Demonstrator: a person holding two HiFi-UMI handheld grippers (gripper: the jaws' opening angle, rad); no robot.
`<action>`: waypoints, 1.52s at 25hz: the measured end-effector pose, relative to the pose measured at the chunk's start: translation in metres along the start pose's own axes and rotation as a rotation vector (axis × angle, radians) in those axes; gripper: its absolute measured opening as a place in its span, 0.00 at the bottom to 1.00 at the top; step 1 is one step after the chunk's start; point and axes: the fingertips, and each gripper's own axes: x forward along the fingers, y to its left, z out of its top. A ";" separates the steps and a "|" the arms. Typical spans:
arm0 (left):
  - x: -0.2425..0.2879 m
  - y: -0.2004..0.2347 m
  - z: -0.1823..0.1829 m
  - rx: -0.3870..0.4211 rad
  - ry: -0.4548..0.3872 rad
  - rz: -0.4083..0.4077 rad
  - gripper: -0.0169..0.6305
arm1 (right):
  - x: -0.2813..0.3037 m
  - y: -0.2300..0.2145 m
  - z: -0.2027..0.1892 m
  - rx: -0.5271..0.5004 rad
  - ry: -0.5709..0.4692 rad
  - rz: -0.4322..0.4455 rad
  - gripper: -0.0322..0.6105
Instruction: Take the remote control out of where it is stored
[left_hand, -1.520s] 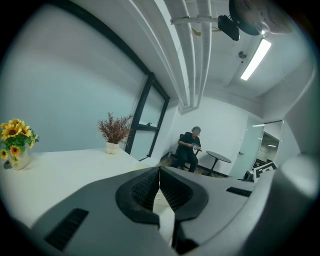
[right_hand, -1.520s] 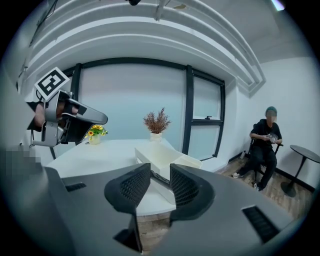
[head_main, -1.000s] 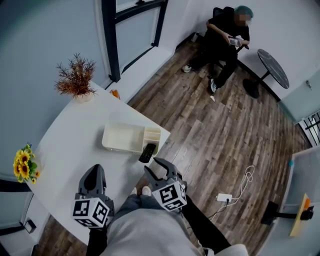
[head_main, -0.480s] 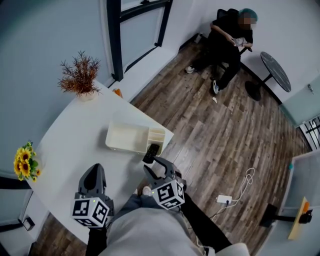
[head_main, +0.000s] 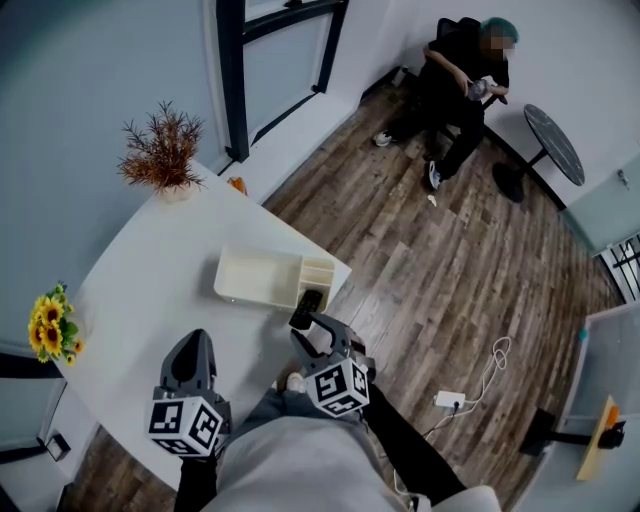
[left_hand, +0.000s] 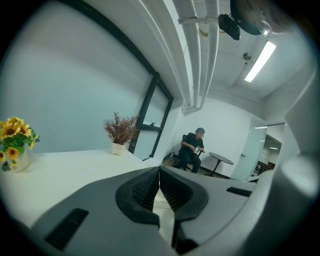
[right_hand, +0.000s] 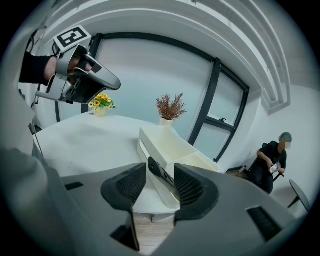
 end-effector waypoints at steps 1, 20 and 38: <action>0.001 0.000 -0.001 -0.001 0.002 -0.001 0.04 | 0.001 0.000 0.000 -0.004 0.003 -0.001 0.30; 0.003 -0.005 -0.004 -0.009 0.008 -0.010 0.04 | 0.007 -0.002 0.001 -0.066 0.023 -0.017 0.29; 0.004 -0.007 -0.005 -0.011 0.009 -0.014 0.04 | 0.003 -0.013 0.005 -0.059 0.001 -0.070 0.21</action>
